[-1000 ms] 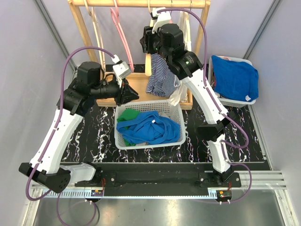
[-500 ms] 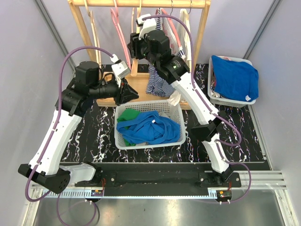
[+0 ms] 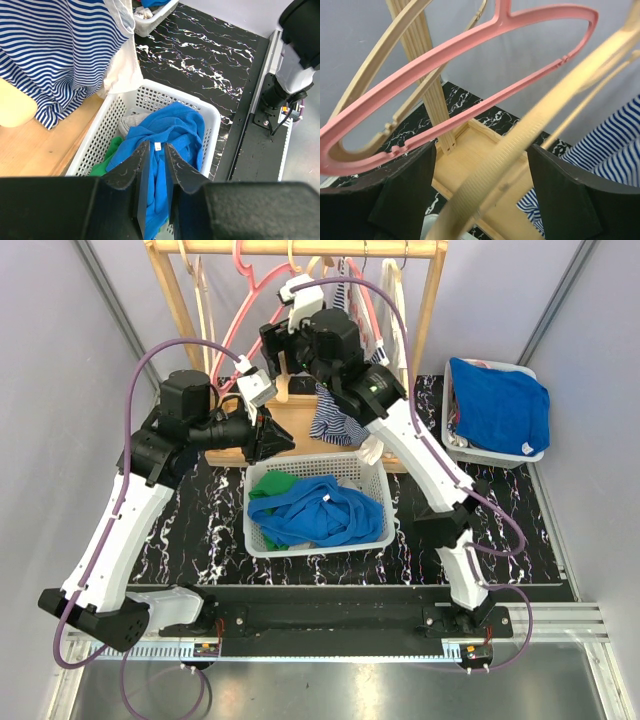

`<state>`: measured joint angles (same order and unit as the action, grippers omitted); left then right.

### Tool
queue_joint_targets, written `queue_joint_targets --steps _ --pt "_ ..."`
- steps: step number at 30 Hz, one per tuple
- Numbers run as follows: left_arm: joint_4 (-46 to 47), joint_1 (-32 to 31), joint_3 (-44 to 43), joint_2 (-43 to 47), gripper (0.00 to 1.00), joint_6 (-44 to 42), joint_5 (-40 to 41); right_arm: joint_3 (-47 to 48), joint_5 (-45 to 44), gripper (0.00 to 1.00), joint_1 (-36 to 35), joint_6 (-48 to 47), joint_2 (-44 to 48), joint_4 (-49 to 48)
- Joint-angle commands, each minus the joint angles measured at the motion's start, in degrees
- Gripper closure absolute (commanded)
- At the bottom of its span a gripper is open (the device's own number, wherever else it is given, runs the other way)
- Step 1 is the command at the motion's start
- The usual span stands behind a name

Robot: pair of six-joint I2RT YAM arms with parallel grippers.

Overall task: Remove the tank top from the hanger
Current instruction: Pick up the hanger from the clothesline.

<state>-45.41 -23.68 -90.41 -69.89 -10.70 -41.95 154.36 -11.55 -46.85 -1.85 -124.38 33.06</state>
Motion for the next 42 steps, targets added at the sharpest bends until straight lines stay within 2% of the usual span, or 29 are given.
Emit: queue_joint_targets --steps 1,5,9,24,34,39,42 --pt "1.73 -0.14 -0.91 1.68 0.78 -0.46 -0.32 -2.22 -2.33 0.16 -0.17 -2.98 10.64 -0.98" --pt "1.73 -0.14 -0.56 2.03 0.78 -0.46 -0.23 -5.39 -4.09 0.16 0.26 -4.92 16.52 -1.07" --pt "1.73 -0.14 -0.20 2.12 0.78 -0.46 -0.41 -6.27 -6.46 0.18 2.98 -6.50 18.47 -1.59" --pt "0.67 -0.05 -0.56 2.21 0.78 -1.43 -0.58 -6.71 -7.61 0.18 10.11 -6.41 14.34 -1.24" --pt "0.67 -0.14 -0.56 1.95 0.78 -1.60 -0.15 -8.20 -4.28 0.20 13.01 -4.74 13.63 -0.72" --pt "4.26 -0.14 4.62 1.25 0.78 -0.47 0.03 -9.52 -2.42 0.20 13.01 -3.78 14.08 -0.98" --pt "5.24 -0.14 6.30 1.07 0.78 -0.11 0.82 -9.96 -2.07 0.29 13.01 -4.04 13.90 -0.19"
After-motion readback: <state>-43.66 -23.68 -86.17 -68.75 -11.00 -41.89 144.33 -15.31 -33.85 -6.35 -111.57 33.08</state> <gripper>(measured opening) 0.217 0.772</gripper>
